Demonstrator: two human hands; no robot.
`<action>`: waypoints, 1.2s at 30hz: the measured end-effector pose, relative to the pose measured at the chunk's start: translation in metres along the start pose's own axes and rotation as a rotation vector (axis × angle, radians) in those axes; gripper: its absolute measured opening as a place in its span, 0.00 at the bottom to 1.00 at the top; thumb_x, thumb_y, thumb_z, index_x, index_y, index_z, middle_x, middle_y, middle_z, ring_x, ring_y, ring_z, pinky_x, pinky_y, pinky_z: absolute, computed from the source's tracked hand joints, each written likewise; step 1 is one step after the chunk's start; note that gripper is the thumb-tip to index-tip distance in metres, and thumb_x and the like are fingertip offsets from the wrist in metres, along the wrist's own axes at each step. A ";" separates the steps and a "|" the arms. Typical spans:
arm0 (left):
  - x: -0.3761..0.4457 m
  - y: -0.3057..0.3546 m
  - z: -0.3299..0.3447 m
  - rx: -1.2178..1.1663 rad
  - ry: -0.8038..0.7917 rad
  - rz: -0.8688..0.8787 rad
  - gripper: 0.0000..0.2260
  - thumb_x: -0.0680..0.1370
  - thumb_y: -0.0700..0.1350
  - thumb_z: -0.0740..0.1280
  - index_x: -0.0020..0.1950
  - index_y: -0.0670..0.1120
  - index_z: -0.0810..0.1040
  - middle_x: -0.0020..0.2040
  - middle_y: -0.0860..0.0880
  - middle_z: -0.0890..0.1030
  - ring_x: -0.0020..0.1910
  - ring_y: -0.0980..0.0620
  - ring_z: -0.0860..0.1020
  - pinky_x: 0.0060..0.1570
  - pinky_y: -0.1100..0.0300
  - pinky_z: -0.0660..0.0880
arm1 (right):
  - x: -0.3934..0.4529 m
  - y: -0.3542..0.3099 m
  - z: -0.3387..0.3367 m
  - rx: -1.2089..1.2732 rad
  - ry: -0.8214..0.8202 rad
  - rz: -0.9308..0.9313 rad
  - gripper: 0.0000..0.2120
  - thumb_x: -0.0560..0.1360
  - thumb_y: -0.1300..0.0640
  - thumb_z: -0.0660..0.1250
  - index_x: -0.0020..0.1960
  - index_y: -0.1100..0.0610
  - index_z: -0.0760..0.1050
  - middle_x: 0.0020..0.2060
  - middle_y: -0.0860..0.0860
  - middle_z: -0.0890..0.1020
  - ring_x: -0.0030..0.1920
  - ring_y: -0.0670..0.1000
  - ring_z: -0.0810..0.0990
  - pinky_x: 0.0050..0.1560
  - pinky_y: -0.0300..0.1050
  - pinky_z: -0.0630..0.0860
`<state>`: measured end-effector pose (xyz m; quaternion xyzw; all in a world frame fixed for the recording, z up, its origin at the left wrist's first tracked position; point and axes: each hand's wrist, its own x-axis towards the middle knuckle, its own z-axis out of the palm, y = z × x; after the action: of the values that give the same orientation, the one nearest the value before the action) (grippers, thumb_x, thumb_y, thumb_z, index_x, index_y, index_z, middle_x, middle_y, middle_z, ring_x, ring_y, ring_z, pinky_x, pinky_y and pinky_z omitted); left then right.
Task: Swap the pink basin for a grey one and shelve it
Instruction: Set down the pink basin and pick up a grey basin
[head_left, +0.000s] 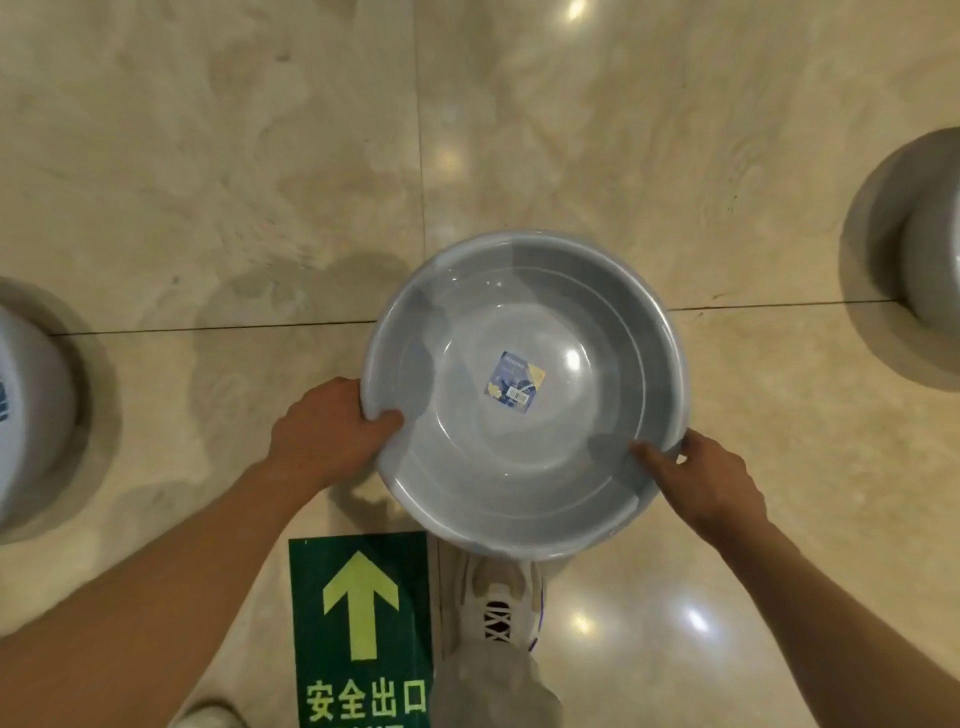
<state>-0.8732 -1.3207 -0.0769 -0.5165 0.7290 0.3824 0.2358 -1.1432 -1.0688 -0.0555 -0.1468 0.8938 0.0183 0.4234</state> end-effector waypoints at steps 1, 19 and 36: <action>-0.005 0.002 -0.004 -0.017 0.020 -0.001 0.13 0.70 0.67 0.65 0.40 0.59 0.74 0.39 0.57 0.79 0.36 0.56 0.78 0.33 0.59 0.71 | -0.004 -0.002 -0.008 -0.010 0.008 -0.003 0.24 0.77 0.34 0.61 0.62 0.50 0.78 0.45 0.49 0.78 0.44 0.56 0.74 0.42 0.51 0.73; -0.172 -0.153 -0.226 -0.242 0.350 -0.108 0.17 0.71 0.70 0.60 0.52 0.63 0.76 0.44 0.59 0.80 0.42 0.54 0.80 0.40 0.56 0.75 | -0.174 -0.270 -0.084 -0.203 0.193 -0.455 0.19 0.75 0.37 0.63 0.57 0.48 0.78 0.40 0.50 0.78 0.40 0.56 0.74 0.38 0.49 0.69; -0.183 -0.496 -0.262 -0.341 0.437 -0.377 0.23 0.68 0.74 0.60 0.50 0.60 0.77 0.36 0.61 0.73 0.35 0.60 0.72 0.34 0.60 0.69 | -0.227 -0.540 0.183 -0.443 0.119 -0.738 0.21 0.73 0.36 0.61 0.61 0.45 0.75 0.40 0.47 0.78 0.40 0.55 0.76 0.38 0.48 0.68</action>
<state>-0.3314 -1.5117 0.0587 -0.7439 0.5795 0.3290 0.0507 -0.7197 -1.5005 0.0499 -0.5446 0.7788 0.0485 0.3074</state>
